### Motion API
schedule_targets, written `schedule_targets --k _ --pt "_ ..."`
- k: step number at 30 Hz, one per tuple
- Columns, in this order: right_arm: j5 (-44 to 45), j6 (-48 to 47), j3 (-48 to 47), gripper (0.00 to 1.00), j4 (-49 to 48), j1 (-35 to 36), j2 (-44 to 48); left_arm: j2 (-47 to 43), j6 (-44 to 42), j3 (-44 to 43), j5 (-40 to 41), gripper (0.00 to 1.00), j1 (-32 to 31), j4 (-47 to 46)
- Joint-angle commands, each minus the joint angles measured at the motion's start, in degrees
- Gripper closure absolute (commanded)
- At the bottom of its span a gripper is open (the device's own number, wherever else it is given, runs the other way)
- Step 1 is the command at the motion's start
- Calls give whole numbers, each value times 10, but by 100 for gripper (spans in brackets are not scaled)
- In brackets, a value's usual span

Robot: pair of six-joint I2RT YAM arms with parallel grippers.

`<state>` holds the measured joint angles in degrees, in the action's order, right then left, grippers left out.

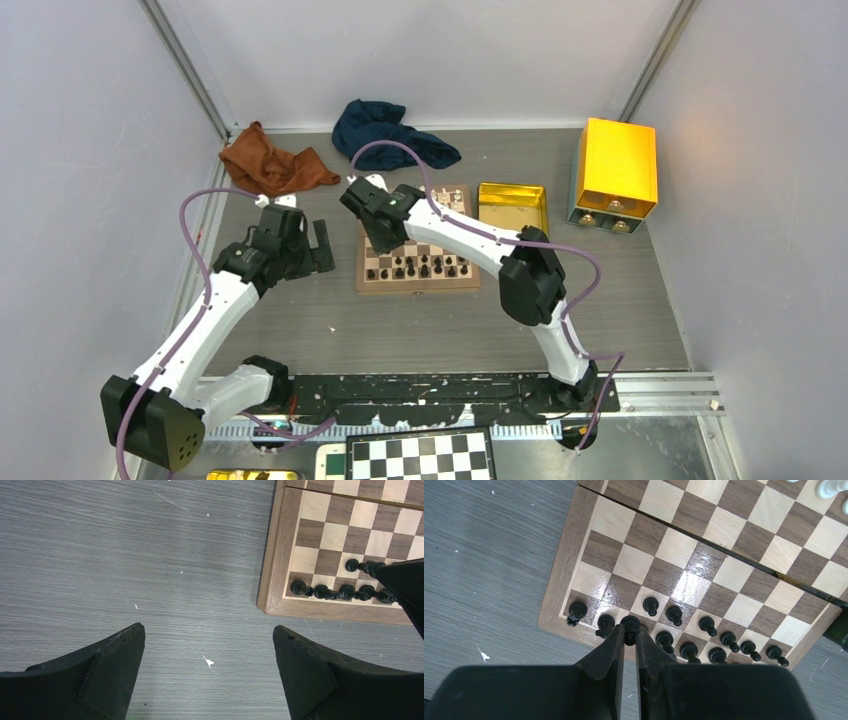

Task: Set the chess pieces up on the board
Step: Place the chess piece on the chessboard.

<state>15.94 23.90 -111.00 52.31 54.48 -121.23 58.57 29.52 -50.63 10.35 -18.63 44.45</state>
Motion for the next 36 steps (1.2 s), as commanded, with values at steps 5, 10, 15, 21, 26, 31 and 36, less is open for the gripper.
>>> schedule_targets --k 5,10,15,21,26,31,36 --pt "-11 -2 -2 99 -19 6 -11 -14 0 5 -5 0 4 -8" --pt "-18 -6 -1 99 -26 6 -24 -12 0 6 -3 0 4 -8" --pt "-22 -10 -7 99 -28 6 -39 -8 0 5 -1 0 4 -8" --pt "-31 -14 -18 99 -27 6 -56 -3 -2 6 2 0 4 -9" --pt "-35 -17 -23 99 -27 6 -65 2 -3 5 4 0 4 -10" --pt "-37 -19 -29 99 -26 6 -71 7 -4 5 4 0 4 -12" --pt "-38 -21 -33 99 -25 6 -73 9 -4 5 2 0 6 -14"
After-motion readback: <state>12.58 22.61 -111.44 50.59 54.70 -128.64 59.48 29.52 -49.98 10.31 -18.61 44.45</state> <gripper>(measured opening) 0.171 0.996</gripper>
